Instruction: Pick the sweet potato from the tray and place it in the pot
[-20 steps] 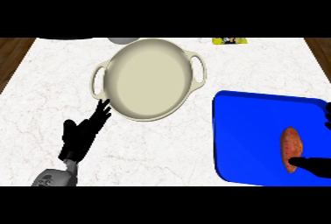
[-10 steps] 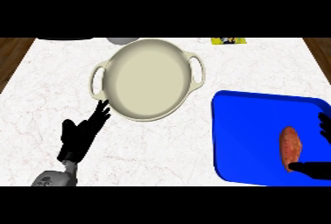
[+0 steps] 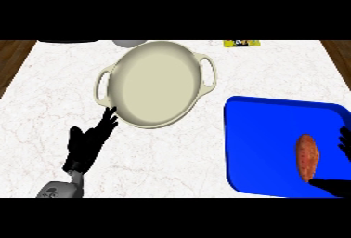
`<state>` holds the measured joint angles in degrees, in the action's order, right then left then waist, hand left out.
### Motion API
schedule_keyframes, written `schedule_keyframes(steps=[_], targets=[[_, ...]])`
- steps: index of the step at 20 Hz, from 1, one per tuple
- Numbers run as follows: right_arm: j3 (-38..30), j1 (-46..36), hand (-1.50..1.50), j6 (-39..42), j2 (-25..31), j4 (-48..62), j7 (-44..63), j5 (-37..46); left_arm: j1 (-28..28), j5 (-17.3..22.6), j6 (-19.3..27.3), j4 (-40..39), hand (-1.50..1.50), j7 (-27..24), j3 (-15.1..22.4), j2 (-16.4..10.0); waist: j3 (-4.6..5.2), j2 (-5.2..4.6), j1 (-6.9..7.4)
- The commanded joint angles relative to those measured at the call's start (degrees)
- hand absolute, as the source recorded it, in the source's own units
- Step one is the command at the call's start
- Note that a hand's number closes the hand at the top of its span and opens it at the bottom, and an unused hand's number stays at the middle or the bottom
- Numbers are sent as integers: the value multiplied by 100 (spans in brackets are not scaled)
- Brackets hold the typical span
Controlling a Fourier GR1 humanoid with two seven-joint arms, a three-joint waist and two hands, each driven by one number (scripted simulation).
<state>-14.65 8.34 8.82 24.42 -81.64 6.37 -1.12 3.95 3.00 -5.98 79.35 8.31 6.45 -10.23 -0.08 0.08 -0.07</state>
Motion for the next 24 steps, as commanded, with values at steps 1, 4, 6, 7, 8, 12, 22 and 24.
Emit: schedule_keyframes(steps=[1,4,6,7,8,12,22,24], targets=[[-13,204,-150,67,-533,105,-636,-254,96,203,-244,-36,0,131,-195,-117,6,-4,-20],[-179,-183,-150,281,-545,542,-766,-487,-182,-159,-34,108,0,-72,83,96,5,-9,11],[-326,-270,-150,393,-573,646,-723,-706,135,-89,-165,-273,0,-77,-105,43,7,-12,-8],[-289,-243,-150,363,-681,839,-963,-601,-57,-45,-205,-167,0,-285,-130,76,7,-10,3],[-414,-281,-150,513,-577,891,-862,-727,-156,-76,-166,217,0,94,-41,119,6,-6,8],[-321,-564,-150,301,-840,1242,-905,-574,-76,-170,-276,-248,0,-285,-241,90,7,-9,9],[-42,-717,150,346,-854,2224,-2287,136,121,-221,-167,-75,0,169,-123,260,4,-16,25],[-119,-687,150,366,-1069,2458,-2519,-9,80,-192,-170,147,0,214,-150,218,0,-17,42]])
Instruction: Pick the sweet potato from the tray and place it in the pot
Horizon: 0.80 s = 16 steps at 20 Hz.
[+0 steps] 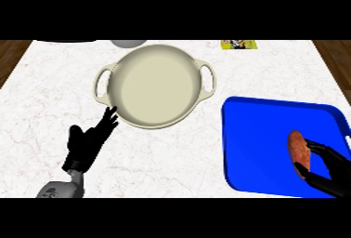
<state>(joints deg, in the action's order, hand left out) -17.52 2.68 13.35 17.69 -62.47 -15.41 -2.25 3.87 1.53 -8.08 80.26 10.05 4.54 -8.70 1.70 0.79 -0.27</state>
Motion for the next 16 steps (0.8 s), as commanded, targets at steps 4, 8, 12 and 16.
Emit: schedule_keyframes(steps=[4,8,12,16], targets=[[142,-353,150,-124,-547,564,-249,5,-100,76,-154,33,0,-130,-79,-84,-175,-89,98],[109,-10,150,-228,-637,356,-964,136,-7,-14,-29,156,0,82,52,77,-174,-74,37],[102,-832,150,-149,-302,839,-1335,314,144,15,-68,-5,0,56,19,106,-185,-106,141],[860,-1901,150,815,138,664,-1240,696,252,-81,-220,-94,0,-143,228,149,-205,-220,662]])
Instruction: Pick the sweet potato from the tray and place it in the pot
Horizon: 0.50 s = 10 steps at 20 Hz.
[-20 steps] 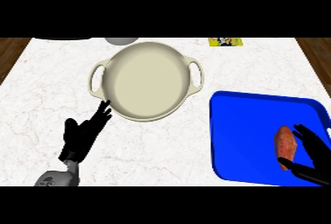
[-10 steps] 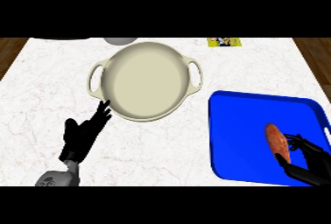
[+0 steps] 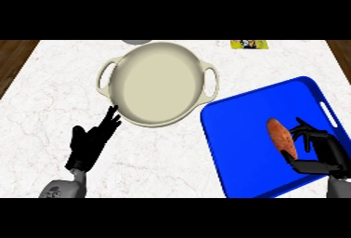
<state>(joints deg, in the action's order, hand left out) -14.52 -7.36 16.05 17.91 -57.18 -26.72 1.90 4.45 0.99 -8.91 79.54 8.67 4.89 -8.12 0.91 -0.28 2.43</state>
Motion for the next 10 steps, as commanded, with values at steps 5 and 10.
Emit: schedule_keyframes(steps=[5,10], targets=[[800,-2028,150,1500,489,988,-703,410,214,-79,-67,-147,0,-113,181,150,-118,-117,262],[922,-3023,150,1026,576,2181,-1631,1103,58,-54,-158,-125,0,-142,71,-19,-113,-92,162]])
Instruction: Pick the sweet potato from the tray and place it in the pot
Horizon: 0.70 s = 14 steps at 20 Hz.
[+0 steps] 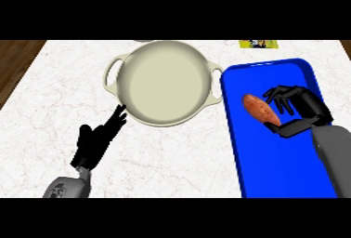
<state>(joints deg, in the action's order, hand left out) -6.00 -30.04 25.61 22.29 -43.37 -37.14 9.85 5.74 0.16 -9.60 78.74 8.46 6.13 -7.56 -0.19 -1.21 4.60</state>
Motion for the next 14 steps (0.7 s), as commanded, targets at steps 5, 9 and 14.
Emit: schedule_keyframes(steps=[5,9,14], targets=[[261,-1463,150,-431,127,1230,-907,747,-51,159,5,463,0,477,-98,-13,4,58,-189],[354,-1899,150,-1001,-16,1319,-993,1016,133,-90,147,-331,0,-160,-162,103,14,66,-298],[477,-2468,150,-1196,-249,1031,-189,1215,-214,-39,49,138,0,36,-153,14,19,109,-356]])
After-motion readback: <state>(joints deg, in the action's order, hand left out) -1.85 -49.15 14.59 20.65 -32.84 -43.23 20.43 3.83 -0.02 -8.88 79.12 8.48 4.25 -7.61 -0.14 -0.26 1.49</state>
